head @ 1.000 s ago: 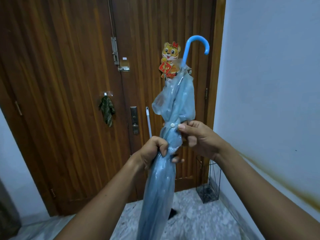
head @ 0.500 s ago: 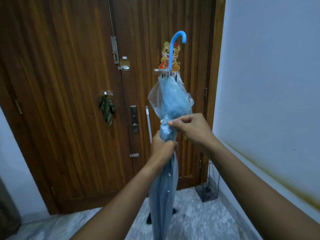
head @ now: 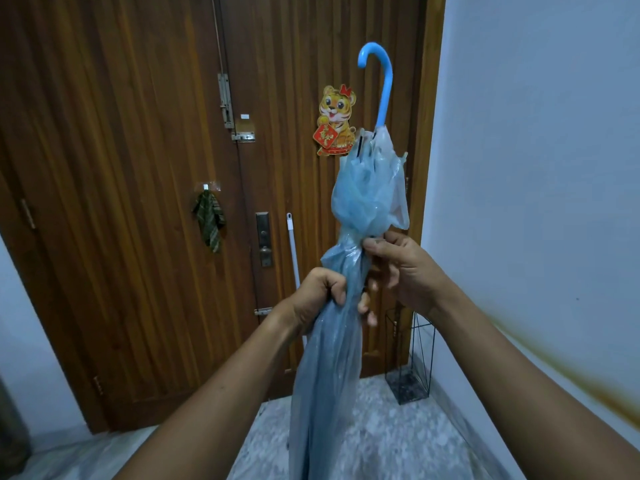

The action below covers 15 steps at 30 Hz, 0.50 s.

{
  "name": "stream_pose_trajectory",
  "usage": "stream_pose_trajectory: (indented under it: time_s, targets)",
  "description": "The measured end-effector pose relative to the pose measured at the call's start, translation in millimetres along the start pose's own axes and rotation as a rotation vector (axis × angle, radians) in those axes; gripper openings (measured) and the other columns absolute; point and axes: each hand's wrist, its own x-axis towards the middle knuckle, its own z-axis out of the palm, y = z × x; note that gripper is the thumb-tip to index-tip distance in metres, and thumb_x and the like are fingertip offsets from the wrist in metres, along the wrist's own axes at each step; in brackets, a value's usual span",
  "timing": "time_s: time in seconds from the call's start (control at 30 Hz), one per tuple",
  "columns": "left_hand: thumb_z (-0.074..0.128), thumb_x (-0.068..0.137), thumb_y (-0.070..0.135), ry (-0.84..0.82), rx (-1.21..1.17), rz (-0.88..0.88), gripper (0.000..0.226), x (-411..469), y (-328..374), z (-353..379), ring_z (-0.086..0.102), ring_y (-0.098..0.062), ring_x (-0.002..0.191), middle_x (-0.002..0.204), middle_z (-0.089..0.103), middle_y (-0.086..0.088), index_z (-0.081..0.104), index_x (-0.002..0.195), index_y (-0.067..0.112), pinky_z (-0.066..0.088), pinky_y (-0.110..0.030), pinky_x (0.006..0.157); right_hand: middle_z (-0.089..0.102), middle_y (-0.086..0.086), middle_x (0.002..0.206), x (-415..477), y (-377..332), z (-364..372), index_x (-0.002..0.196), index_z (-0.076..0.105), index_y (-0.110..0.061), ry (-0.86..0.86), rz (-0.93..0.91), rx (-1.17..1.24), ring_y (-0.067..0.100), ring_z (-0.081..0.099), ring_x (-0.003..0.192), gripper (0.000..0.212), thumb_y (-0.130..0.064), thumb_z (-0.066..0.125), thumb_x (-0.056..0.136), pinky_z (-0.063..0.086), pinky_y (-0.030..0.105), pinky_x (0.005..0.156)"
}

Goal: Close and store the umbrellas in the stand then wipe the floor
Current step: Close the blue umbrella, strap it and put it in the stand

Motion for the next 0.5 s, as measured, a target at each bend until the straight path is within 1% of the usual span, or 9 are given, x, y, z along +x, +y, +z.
stream_pose_trajectory:
  time_s: [0.03, 0.07, 0.13, 0.2, 0.23, 0.27, 0.33, 0.43, 0.5]
  targets:
    - [0.049, 0.046, 0.007, 0.065, 0.049, 0.004, 0.047, 2.6, -0.6, -0.5, 0.066, -0.034, 0.073, 0.073, 0.064, -0.017, 0.056, 0.091, -0.005, 0.054, -0.038, 0.073, 0.064, 0.001, 0.07, 0.8, 0.3, -1.0, 0.084, 0.064, -0.011, 0.041, -0.031, -0.039, 0.014, 0.062, 0.06, 0.009, -0.009, 0.063, 0.093, 0.053, 0.026, 0.053]
    - [0.048, 0.051, 0.007, 0.173, 0.117, 0.033, 0.047, 5.7, -1.8, -1.0, 0.066, -0.034, 0.079, 0.082, 0.065, -0.019, 0.057, 0.095, -0.006, 0.055, -0.038, 0.072, 0.066, 0.002, 0.075, 2.6, 1.8, -3.1, 0.082, 0.065, -0.012, 0.105, -0.073, -0.102, 0.016, 0.065, 0.069, 0.011, -0.009, 0.065, 0.092, 0.056, 0.028, 0.063]
    - [0.056, 0.064, 0.013, 0.432, 0.312, 0.154, 0.049, 13.6, -9.0, 0.1, 0.066, -0.027, 0.092, 0.1, 0.066, -0.011, 0.059, 0.113, 0.006, 0.055, -0.037, 0.078, 0.067, 0.003, 0.081, 5.5, 5.0, -3.8, 0.076, 0.059, -0.012, 0.253, -0.148, -0.236, 0.017, 0.068, 0.083, 0.019, -0.008, 0.069, 0.091, 0.057, 0.033, 0.08]
    - [0.072, 0.07, 0.028, 0.606, 0.468, 0.233, 0.063, 20.1, -18.7, 9.3, 0.065, -0.017, 0.105, 0.113, 0.066, 0.002, 0.05, 0.128, 0.022, 0.054, -0.036, 0.089, 0.064, 0.003, 0.076, 7.5, 9.1, -0.2, 0.069, 0.054, -0.014, 0.374, -0.172, -0.333, 0.017, 0.067, 0.082, 0.028, -0.009, 0.073, 0.089, 0.057, 0.038, 0.084]
    - [0.079, 0.07, 0.032, 0.691, 0.518, 0.248, 0.069, 22.5, -22.8, 16.7, 0.064, -0.012, 0.105, 0.115, 0.064, 0.007, 0.046, 0.13, 0.026, 0.054, -0.033, 0.089, 0.064, 0.003, 0.074, 7.8, 10.1, 2.5, 0.068, 0.056, -0.014, 0.399, -0.163, -0.364, 0.017, 0.066, 0.08, 0.027, -0.012, 0.074, 0.088, 0.057, 0.039, 0.081]
    - [0.081, 0.071, 0.032, 0.776, 0.543, 0.259, 0.069, 24.6, -25.3, 21.9, 0.063, -0.008, 0.101, 0.112, 0.064, 0.009, 0.044, 0.129, 0.027, 0.053, -0.028, 0.084, 0.067, 0.003, 0.076, 7.4, 8.5, 5.4, 0.07, 0.06, -0.012, 0.394, -0.139, -0.402, 0.017, 0.067, 0.079, 0.024, -0.014, 0.075, 0.088, 0.056, 0.036, 0.076]
    - [0.076, 0.079, 0.02, 0.865, 0.519, 0.256, 0.051, 27.6, -26.3, 26.0, 0.063, -0.007, 0.084, 0.1, 0.064, 0.006, 0.05, 0.123, 0.025, 0.05, -0.022, 0.068, 0.076, 0.0, 0.088, 5.8, 1.5, 6.7, 0.083, 0.072, -0.004, 0.326, -0.069, -0.479, 0.012, 0.073, 0.087, 0.018, -0.021, 0.074, 0.09, 0.054, 0.028, 0.078]
    - [0.069, 0.076, 0.009, 0.863, 0.475, 0.213, 0.026, 25.3, -21.3, 21.7, 0.057, -0.012, 0.068, 0.083, 0.061, -0.004, 0.059, 0.1, 0.013, 0.045, -0.023, 0.054, 0.079, -0.003, 0.101, 0.5, -8.0, 0.6, 0.101, 0.079, -0.009, 0.228, -0.026, -0.592, 0.007, 0.073, 0.1, 0.021, -0.026, 0.069, 0.094, 0.056, 0.024, 0.088]
    - [0.065, 0.072, 0.002, 0.843, 0.492, 0.254, 0.018, 22.7, -17.4, 19.9, 0.052, -0.008, 0.059, 0.072, 0.056, 0.0, 0.058, 0.084, 0.012, 0.043, -0.019, 0.047, 0.079, -0.002, 0.099, -2.3, -10.0, -2.1, 0.101, 0.079, -0.008, 0.256, -0.058, -0.586, 0.009, 0.074, 0.097, 0.02, -0.024, 0.071, 0.092, 0.058, 0.028, 0.089]
